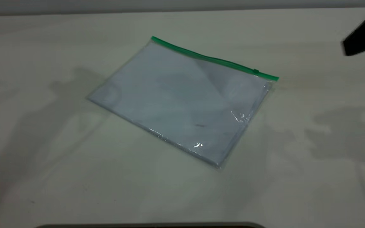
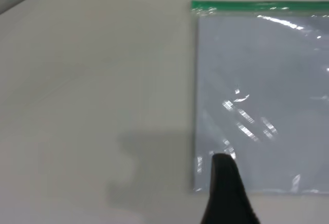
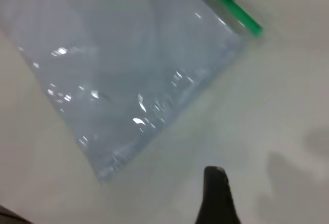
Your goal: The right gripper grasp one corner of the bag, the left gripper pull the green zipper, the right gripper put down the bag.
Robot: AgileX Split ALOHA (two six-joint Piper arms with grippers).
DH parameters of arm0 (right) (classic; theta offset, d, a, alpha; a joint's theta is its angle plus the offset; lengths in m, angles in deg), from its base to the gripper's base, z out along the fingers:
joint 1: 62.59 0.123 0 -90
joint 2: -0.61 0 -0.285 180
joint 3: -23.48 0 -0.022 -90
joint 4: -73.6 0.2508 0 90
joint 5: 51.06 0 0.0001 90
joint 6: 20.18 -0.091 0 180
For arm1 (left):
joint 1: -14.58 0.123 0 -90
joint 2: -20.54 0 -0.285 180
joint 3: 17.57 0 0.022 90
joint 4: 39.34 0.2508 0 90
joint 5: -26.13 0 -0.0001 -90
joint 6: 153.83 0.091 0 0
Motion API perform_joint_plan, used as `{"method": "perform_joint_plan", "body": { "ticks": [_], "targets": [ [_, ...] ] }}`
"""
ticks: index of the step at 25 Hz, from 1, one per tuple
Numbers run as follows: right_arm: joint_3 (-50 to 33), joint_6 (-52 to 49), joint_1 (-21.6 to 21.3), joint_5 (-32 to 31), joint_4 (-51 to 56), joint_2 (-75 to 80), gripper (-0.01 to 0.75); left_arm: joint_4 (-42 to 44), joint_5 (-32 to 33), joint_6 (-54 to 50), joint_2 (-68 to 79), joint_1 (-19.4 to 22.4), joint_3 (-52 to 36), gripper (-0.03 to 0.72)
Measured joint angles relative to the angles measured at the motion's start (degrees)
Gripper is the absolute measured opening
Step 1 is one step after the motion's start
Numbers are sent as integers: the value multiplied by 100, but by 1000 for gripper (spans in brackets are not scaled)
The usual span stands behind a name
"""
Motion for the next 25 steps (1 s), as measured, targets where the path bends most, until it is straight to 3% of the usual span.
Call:
{"method": "perform_joint_plan", "body": {
  "ticks": [6, 25],
  "targets": [
    [709, 1551, 0, -672, 1273, 1368, 589, -238, 336, 25, 531, -191, 388, 557],
    [2942, 2058, 192, -1048, 1327, 4261, 589, -526, 52, 38, 856, -196, 464, 557]
  ]
}}
